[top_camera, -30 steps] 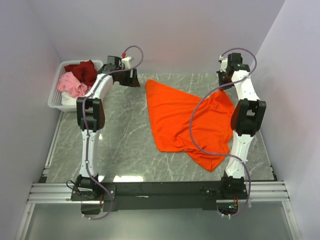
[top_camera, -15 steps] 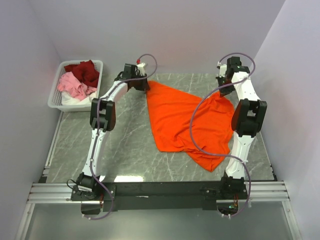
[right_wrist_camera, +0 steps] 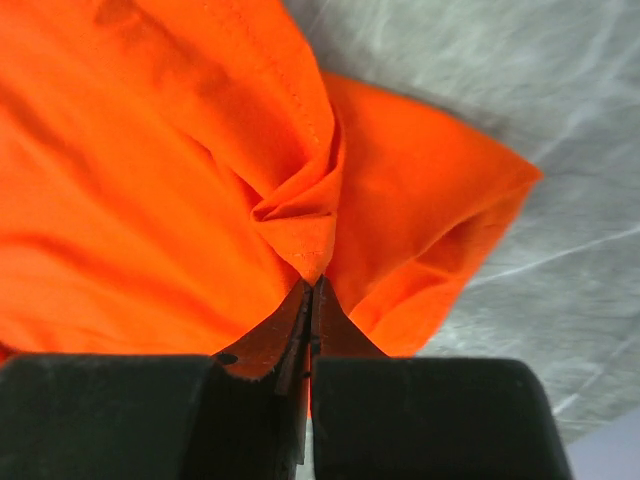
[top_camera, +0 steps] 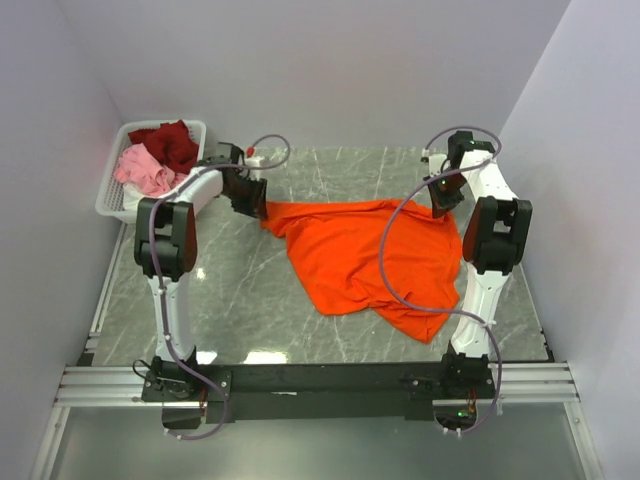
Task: Fold and stack the t-shirts
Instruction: Flatten the tshirt out
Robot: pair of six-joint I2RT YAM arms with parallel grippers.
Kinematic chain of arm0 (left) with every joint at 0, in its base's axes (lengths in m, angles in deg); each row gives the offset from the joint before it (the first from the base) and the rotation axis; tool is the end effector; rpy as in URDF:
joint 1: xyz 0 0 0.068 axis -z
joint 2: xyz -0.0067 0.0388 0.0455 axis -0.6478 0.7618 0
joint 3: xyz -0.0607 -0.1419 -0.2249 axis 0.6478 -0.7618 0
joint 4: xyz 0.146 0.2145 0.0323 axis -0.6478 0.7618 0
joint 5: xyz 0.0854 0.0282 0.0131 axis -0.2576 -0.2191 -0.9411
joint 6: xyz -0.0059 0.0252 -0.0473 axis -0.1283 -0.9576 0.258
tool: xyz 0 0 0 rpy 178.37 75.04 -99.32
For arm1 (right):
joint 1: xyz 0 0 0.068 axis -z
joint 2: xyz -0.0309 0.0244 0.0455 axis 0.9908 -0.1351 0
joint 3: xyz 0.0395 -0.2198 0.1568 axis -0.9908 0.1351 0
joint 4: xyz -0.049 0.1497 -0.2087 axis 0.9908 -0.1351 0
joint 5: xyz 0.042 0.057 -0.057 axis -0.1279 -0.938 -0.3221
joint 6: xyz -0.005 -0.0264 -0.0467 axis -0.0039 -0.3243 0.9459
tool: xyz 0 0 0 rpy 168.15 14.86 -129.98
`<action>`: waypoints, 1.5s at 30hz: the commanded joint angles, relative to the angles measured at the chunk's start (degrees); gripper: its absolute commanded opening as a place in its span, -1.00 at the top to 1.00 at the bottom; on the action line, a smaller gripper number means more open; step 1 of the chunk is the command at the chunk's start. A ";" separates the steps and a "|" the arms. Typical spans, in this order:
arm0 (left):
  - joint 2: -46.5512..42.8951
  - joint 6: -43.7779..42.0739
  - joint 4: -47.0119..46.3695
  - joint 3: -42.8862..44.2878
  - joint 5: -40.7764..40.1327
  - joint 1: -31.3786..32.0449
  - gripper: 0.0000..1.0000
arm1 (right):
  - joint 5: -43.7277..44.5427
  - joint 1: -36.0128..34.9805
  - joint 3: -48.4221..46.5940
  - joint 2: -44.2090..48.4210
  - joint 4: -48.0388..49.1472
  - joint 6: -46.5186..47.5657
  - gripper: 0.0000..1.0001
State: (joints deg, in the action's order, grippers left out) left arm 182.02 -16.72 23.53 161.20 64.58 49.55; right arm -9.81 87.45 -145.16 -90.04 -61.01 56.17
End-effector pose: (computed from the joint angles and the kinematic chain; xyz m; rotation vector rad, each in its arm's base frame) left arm 0.4496 -0.0873 0.1789 0.4360 2.6167 -0.5972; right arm 0.4523 -0.0339 0.2167 -0.5287 2.8135 0.2080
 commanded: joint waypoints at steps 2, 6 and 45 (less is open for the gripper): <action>1.29 0.82 3.28 10.14 3.98 -5.90 -0.09 | -2.67 -0.38 -1.80 0.62 -2.32 0.98 1.00; 7.44 2.05 6.53 22.18 4.42 -6.36 -0.09 | -3.02 -0.55 -7.25 -1.75 -4.08 0.36 1.00; -6.39 6.54 -18.38 25.74 -5.23 -7.85 0.99 | 1.99 1.90 -20.63 12.45 22.61 -12.72 1.00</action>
State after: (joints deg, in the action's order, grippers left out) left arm 189.10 -11.19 19.27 188.28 63.23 42.14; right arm -10.25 88.17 -164.30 -87.64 -51.24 48.06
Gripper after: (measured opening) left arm 0.024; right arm 0.009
